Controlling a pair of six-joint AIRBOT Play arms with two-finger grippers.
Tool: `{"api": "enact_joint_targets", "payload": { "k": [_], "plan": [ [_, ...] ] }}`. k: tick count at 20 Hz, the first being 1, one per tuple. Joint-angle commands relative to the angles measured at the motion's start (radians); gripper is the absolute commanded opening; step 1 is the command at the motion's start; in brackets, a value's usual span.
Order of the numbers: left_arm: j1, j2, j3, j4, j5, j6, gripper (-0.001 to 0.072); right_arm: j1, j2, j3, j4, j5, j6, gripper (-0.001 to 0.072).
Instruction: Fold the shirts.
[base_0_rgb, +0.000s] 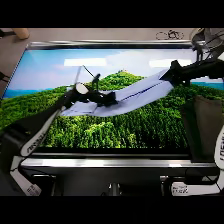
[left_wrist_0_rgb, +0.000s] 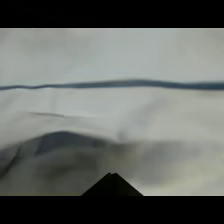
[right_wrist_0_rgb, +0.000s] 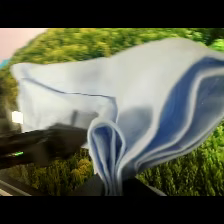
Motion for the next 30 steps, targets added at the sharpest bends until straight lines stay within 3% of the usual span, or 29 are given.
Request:
{"api": "enact_joint_targets", "payload": {
  "k": [1, 3, 5, 8, 12, 16, 18, 19, 21, 22, 25, 29, 30],
  "plan": [
    [-0.153, -0.143, 0.0, -0.453, 0.172, 0.101, 0.0041, 0.001, 0.167, 0.0, 0.004, 0.05, 0.05, 0.0027],
    [-0.18, -0.179, 0.012, -0.628, 0.159, 0.249, 0.0039, 0.001, 0.189, 0.0, -0.013, 0.052, 0.065, 0.0027],
    [-0.145, -0.137, 0.012, -0.571, 0.144, 0.315, 0.0036, 0.009, 0.169, 0.0, -0.018, 0.051, 0.071, 0.0027],
    [-0.001, 0.033, 0.012, -0.224, 0.09, 0.238, 0.0036, 0.107, 0.096, 0.0, -0.018, -0.011, 0.071, 0.0027],
    [0.278, 0.337, 0.012, 0.164, -0.029, 0.148, 0.0037, 0.365, -0.063, 0.0, 0.024, -0.25, 0.072, 0.0027],
    [0.538, 0.61, 0.012, 0.226, -0.101, 0.134, 0.0038, 0.575, -0.294, 0.0, 0.191, -0.491, 0.087, 0.0028],
    [0.612, 0.708, 0.012, 0.226, -0.154, 0.134, 0.0038, 0.638, -0.407, 0.0, 0.317, -0.528, 0.087, 0.0043],
    [0.633, 0.743, 0.012, 0.227, -0.177, 0.134, 0.0038, 0.65, -0.449, 0.0, 0.371, -0.527, 0.086, 0.0165],
    [0.65, 0.793, 0.012, 0.253, -0.212, 0.134, 0.0038, 0.643, -0.481, 0.0, 0.451, -0.513, 0.037, 0.0656],
    [0.65, 0.806, 0.012, 0.283, -0.229, 0.134, 0.0038, 0.621, -0.468, 0.0, 0.448, -0.476, 0.021, 0.0661],
    [0.65, 0.808, 0.011, 0.352, -0.283, 0.134, 0.0039, 0.47, -0.369, 0.0, 0.251, -0.283, 0.021, 0.0662],
    [0.65, 0.808, -0.042, 0.381, -0.275, 0.134, 0.0039, 0.257, -0.263, -0.007, -0.403, -0.035, 0.155, 0.0648],
    [0.646, 0.808, -0.059, 0.38, -0.275, 0.134, 0.0039, 0.234, -0.272, -0.031, -0.459, 0.007, 0.157, 0.0628]
  ]
}}
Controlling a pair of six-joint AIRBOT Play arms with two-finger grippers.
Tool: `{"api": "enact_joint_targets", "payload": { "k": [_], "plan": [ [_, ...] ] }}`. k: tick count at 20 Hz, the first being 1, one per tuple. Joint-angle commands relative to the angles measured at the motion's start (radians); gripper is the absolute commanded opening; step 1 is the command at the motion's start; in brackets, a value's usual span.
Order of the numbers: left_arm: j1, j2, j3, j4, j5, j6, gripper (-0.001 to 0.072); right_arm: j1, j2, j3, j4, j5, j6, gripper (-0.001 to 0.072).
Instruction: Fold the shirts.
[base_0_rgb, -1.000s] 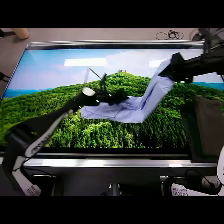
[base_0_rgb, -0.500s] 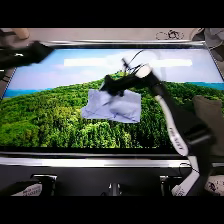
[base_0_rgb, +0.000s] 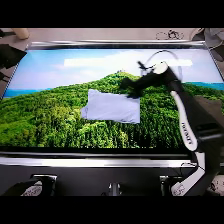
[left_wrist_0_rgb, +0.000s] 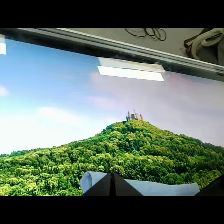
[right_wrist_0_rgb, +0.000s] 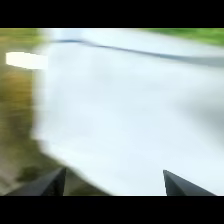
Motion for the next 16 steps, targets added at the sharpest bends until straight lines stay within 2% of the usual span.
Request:
{"api": "enact_joint_targets", "payload": {
  "k": [1, 3, 6, 7, 8, 9, 11, 13, 16],
  "plan": [
    [-0.003, 0.006, -0.05, 0.026, -0.013, 0.0, 0.0039, -0.119, 0.015, -0.061, -0.344, 0.191, 0.04, 0.063],
    [-0.013, 0.006, -0.076, 0.026, -0.014, -0.001, 0.0039, -0.105, -0.026, -0.125, -0.213, 0.129, -0.022, 0.0642],
    [-0.035, 0.008, -0.081, 0.025, -0.013, -0.001, 0.0039, -0.058, -0.106, -0.133, -0.055, 0.031, -0.039, 0.0642],
    [-0.042, 0.008, -0.081, 0.025, -0.013, -0.001, 0.0039, -0.043, -0.124, -0.133, 0.004, -0.006, -0.051, 0.0578],
    [-0.044, 0.008, -0.081, 0.024, -0.013, -0.001, 0.0039, -0.035, -0.13, -0.132, 0.05, -0.026, -0.066, 0.0367],
    [-0.044, 0.008, -0.081, 0.018, -0.013, -0.001, 0.0039, -0.034, -0.129, -0.129, 0.089, -0.036, -0.078, 0.0046],
    [-0.043, 0.008, -0.081, 0.018, -0.004, -0.001, 0.0039, -0.084, -0.097, -0.097, 0.173, -0.026, -0.125, 0.0028],
    [-0.043, 0.008, -0.081, 0.019, -0.002, 0.0, 0.0039, -0.186, -0.027, -0.021, 0.184, 0.003, -0.132, 0.0026],
    [-0.043, 0.008, -0.081, 0.019, 0.011, 0.0, 0.0039, -0.406, 0.109, 0.08, 0.085, 0.008, -0.031, 0.0026]
  ]
}}
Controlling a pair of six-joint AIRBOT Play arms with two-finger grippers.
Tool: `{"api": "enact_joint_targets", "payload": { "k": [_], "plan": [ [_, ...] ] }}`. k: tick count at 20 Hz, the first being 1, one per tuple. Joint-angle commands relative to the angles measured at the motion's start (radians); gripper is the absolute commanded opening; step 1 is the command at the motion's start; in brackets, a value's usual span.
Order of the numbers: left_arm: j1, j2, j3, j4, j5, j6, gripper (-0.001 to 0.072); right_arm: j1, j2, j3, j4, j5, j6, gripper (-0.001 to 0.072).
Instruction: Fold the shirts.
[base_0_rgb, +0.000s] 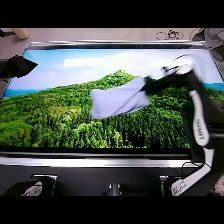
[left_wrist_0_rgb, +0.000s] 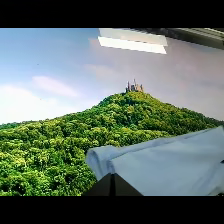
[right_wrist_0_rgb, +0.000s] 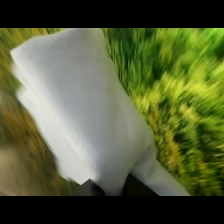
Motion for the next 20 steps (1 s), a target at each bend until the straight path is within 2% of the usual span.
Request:
{"api": "enact_joint_targets", "payload": {
  "k": [1, 8, 13, 16, 18, 20],
  "plan": [
    [-0.001, 0.0, -0.001, 0.0, 0.022, 0.001, 0.0039, -0.23, 0.137, 0.089, -0.064, 0.017, 0.079, 0.0026],
    [-0.001, -0.001, -0.001, 0.0, 0.042, 0.02, 0.004, -0.666, 0.286, 0.09, -0.122, 0.211, 0.116, 0.0027],
    [-0.001, -0.001, -0.001, 0.0, 0.042, 0.03, 0.004, -0.805, 0.34, 0.09, -0.122, 0.273, 0.146, 0.0027],
    [-0.001, -0.001, -0.001, 0.0, 0.042, 0.047, 0.004, -0.852, 0.365, 0.09, -0.145, 0.369, 0.158, 0.0027],
    [-0.001, -0.001, -0.001, 0.0, 0.042, 0.064, 0.004, -0.872, 0.375, 0.09, -0.251, 0.505, 0.157, 0.0027],
    [-0.001, -0.003, -0.001, 0.0, 0.045, 0.065, 0.004, -0.869, 0.404, 0.054, -0.469, 0.544, 0.159, 0.0026]
  ]
}}
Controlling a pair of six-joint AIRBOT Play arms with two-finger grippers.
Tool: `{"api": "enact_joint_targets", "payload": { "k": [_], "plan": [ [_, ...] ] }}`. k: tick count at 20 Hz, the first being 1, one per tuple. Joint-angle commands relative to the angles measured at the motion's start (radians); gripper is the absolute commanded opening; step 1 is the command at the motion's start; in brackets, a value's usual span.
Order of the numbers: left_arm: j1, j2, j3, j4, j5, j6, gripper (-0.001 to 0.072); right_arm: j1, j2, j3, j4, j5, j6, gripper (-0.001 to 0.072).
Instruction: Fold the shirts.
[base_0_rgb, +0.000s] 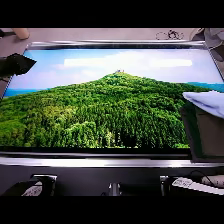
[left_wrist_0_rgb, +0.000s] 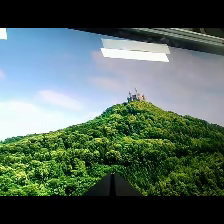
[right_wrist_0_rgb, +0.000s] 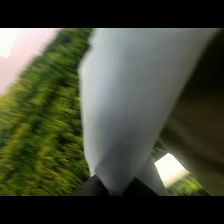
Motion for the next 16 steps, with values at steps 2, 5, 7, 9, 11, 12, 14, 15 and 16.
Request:
{"api": "enact_joint_targets", "payload": {
  "k": [2, 5, 7, 9, 11, 12, 14, 15, 16],
  "plan": [
    [0.0, -0.008, 0.0, 0.0, 0.011, 0.013, 0.004, -0.021, 0.069, -0.143, -0.351, 0.118, -0.019, 0.0026],
    [0.0, -0.013, 0.0, 0.0, 0.015, 0.013, 0.004, -0.021, 0.12, -0.431, -0.528, 0.121, -0.059, 0.0026],
    [0.0, -0.012, 0.0, 0.0, 0.015, 0.013, 0.004, -0.021, 0.122, -0.563, -0.645, 0.1, -0.063, 0.0026],
    [0.0, -0.013, 0.0, 0.0, 0.015, 0.013, 0.004, -0.022, 0.122, -0.619, -0.662, 0.02, -0.064, 0.0027],
    [0.0, -0.013, 0.0, 0.0, 0.016, 0.013, 0.0039, -0.022, 0.122, -0.618, -0.659, -0.047, -0.064, 0.0098],
    [0.0, -0.013, 0.0, 0.0, 0.019, 0.013, 0.004, -0.022, 0.122, -0.606, -0.657, -0.081, -0.072, 0.0397],
    [-0.001, -0.013, 0.0, 0.0, 0.035, 0.013, 0.0039, -0.022, 0.122, -0.51, -0.597, -0.113, -0.131, 0.069],
    [-0.001, -0.013, 0.0, 0.0, 0.053, 0.019, 0.0038, -0.02, 0.122, -0.42, -0.542, -0.158, -0.135, 0.0689],
    [-0.007, -0.015, 0.001, 0.002, 0.076, 0.034, 0.0038, -0.008, 0.122, -0.32, -0.474, -0.216, -0.151, 0.0686]
  ]
}}
